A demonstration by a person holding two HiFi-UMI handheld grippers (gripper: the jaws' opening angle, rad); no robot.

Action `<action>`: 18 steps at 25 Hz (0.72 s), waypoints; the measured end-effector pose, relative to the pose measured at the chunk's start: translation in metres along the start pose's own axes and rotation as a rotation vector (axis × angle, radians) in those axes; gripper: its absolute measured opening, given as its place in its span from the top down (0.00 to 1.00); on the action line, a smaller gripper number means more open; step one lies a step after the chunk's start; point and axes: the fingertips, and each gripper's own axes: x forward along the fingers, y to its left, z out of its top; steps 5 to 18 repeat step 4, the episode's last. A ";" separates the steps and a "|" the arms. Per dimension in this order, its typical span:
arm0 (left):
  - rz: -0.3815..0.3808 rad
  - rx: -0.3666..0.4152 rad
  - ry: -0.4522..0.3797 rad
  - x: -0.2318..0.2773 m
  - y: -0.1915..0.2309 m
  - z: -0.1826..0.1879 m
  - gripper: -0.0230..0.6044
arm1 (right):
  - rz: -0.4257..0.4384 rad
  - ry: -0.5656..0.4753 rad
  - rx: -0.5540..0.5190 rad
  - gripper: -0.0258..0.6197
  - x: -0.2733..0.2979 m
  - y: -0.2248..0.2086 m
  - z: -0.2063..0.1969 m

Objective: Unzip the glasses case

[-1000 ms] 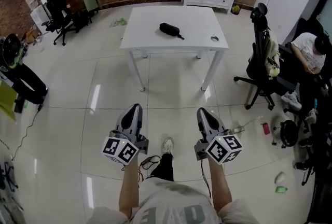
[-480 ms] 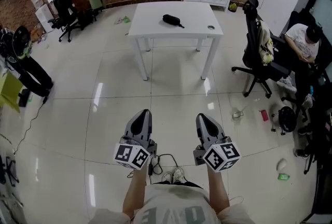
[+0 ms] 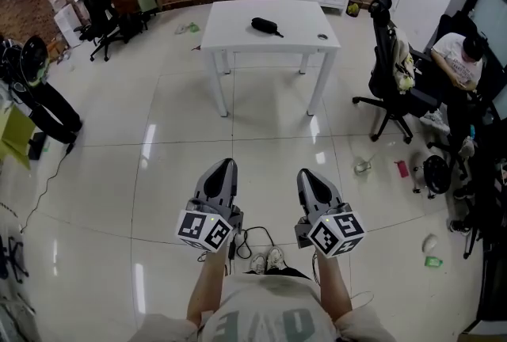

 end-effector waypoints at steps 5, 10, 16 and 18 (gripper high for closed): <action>0.005 -0.010 -0.002 -0.008 0.001 0.008 0.96 | 0.011 0.005 0.000 0.96 -0.003 0.011 0.000; 0.005 -0.010 -0.002 -0.008 0.001 0.008 0.96 | 0.011 0.005 0.000 0.96 -0.003 0.011 0.000; 0.005 -0.010 -0.002 -0.008 0.001 0.008 0.96 | 0.011 0.005 0.000 0.96 -0.003 0.011 0.000; 0.005 -0.010 -0.002 -0.008 0.001 0.008 0.96 | 0.011 0.005 0.000 0.96 -0.003 0.011 0.000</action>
